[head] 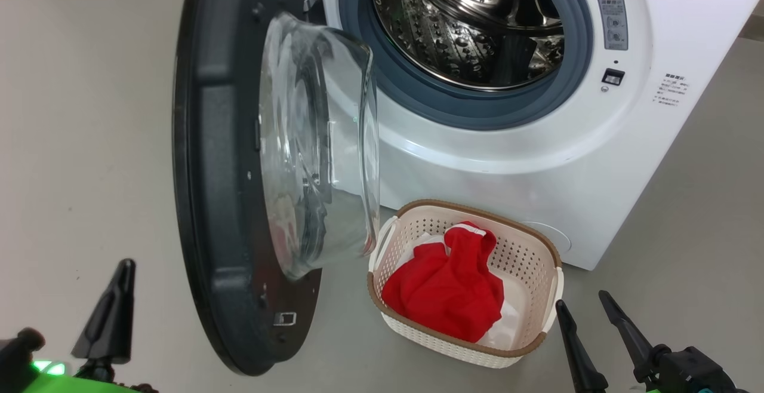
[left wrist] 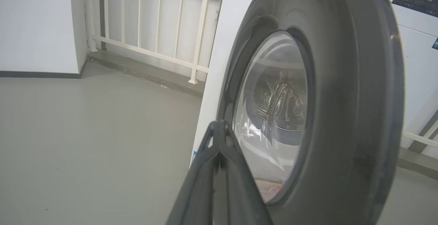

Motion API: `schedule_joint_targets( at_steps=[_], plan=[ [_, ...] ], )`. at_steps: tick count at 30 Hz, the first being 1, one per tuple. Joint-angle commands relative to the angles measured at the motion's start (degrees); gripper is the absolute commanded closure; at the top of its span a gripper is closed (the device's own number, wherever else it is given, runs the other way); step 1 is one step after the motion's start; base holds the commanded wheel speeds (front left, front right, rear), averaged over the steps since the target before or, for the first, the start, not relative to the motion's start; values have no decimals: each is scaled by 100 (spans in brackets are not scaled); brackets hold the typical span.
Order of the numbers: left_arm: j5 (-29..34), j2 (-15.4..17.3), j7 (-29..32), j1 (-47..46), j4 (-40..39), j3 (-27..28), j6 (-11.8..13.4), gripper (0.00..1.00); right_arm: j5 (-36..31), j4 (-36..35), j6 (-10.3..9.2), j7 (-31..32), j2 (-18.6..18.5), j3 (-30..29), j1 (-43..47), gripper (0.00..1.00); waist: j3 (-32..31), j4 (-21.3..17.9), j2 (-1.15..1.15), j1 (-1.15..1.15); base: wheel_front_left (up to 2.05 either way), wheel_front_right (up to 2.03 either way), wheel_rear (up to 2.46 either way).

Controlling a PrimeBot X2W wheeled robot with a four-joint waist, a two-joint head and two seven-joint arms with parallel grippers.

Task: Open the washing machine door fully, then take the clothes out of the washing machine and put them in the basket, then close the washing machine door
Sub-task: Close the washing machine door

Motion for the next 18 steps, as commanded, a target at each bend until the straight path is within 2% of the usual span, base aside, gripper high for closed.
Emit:
schedule_joint_targets(
  at_steps=[1,3,7,13,18],
  plan=[
    [-151,298,-53,-287,-222,123,-31,100,76,-121,26,-37,-37,144,-174,0,22,-22,0,0,0,0,0],
    [-482,502,-53,-305,-400,-150,-31,100,72,-121,26,-37,-35,144,-182,0,40,-45,0,0,0,0,0],
    [-756,811,-53,-330,-699,-497,-31,100,65,-121,26,-37,-29,150,-205,0,79,-83,0,0,0,0,0],
    [-918,1056,-53,-345,-1033,-935,-31,100,61,-108,26,-37,-24,175,-230,0,109,-145,0,0,0,0,0],
    [-963,1132,-53,-419,-1156,-1151,-31,100,59,-107,26,-37,-20,175,-258,0,149,-193,0,0,0,0,0]
  ],
)
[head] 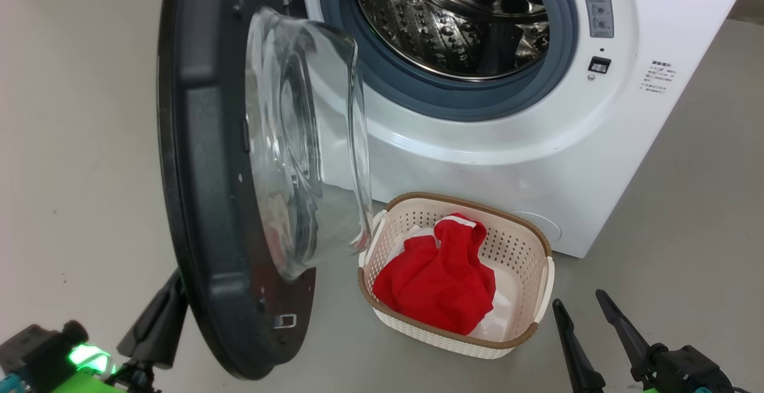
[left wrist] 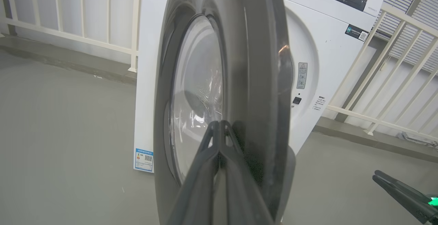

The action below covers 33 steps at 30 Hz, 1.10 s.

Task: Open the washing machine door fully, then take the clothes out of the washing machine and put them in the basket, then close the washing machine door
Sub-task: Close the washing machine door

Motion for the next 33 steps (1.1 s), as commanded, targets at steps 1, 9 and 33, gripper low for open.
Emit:
schedule_joint_targets(
  at_steps=[1,9,33],
  plan=[
    [-15,208,-52,-347,-188,124,-34,100,58,-124,26,-37,-34,151,-246,0,20,-23,0,0,0,0,0],
    [-28,230,-52,-735,-232,-396,-34,100,66,-138,26,-37,-31,147,-324,0,126,-187,0,0,0,0,0],
    [41,-423,-52,-2856,773,-1724,-34,100,172,-250,26,-37,-29,69,-733,0,840,-856,0,0,0,0,0]
  ],
)
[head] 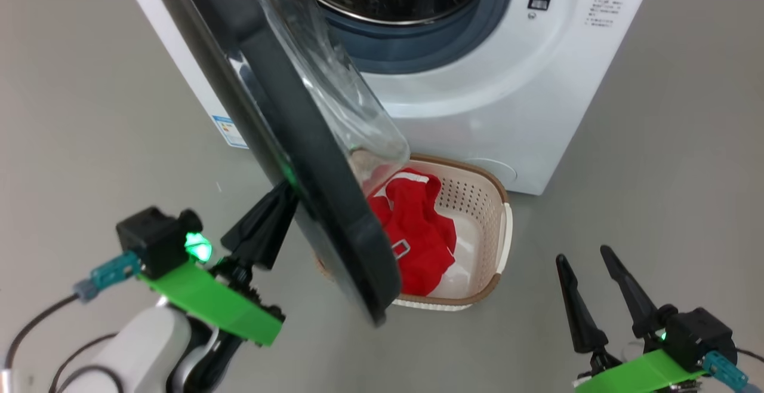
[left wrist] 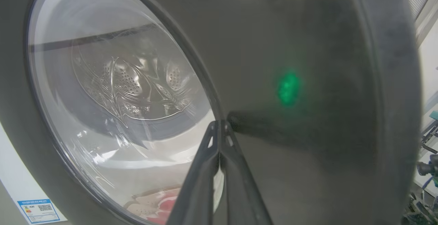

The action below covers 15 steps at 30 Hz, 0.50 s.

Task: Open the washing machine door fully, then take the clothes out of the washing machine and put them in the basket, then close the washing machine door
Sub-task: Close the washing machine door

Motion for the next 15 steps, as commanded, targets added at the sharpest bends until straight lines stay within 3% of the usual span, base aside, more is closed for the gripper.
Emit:
schedule_joint_targets(
  at_steps=[1,15],
  plan=[
    [12,75,-52,-399,-65,102,-40,100,2,-162,26,-37,-40,120,-235,0,144,-100,0,0,0,0,0],
    [-103,-217,-52,-1542,566,-325,-40,100,35,-170,26,-37,-40,132,-551,0,563,-368,0,0,0,0,0]
  ],
)
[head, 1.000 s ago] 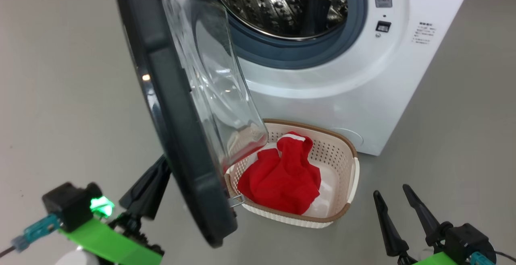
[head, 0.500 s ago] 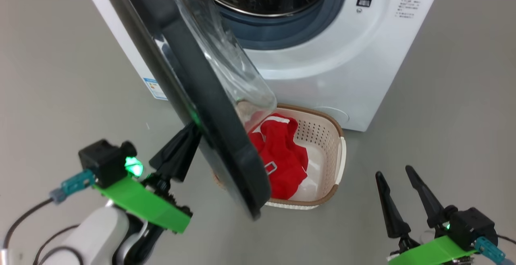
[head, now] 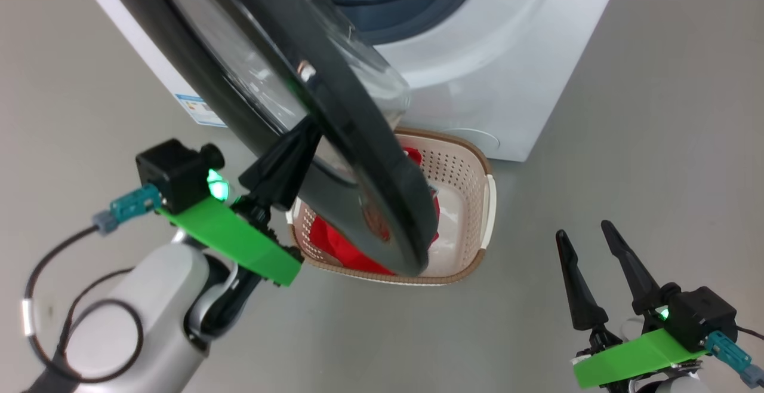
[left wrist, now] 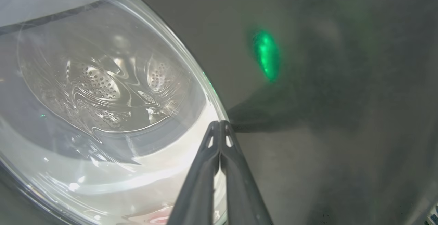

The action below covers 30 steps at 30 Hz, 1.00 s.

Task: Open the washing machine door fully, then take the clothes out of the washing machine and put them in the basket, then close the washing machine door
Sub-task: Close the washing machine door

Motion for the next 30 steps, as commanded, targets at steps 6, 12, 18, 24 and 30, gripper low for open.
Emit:
schedule_joint_targets(
  at_steps=[6,12,18,24,30],
  plan=[
    [-134,-22,-51,-774,168,48,-40,100,55,-154,26,-37,-35,181,-311,0,256,-243,0,0,0,0,0],
    [-186,-98,-51,-1108,431,11,-40,100,102,-165,26,-37,-35,213,-396,0,374,-418,0,0,0,0,0],
    [-238,-179,-51,-1523,754,-10,-40,100,173,-185,26,-37,-35,275,-486,0,529,-639,0,0,0,0,0],
    [-277,-190,-51,-1961,1119,4,-40,100,259,-219,26,-37,-35,312,-591,0,729,-865,0,0,0,0,0],
    [-255,-162,-51,-2251,1411,121,-40,100,330,-251,26,-37,-35,329,-668,0,888,-1066,0,0,0,0,0]
  ],
)
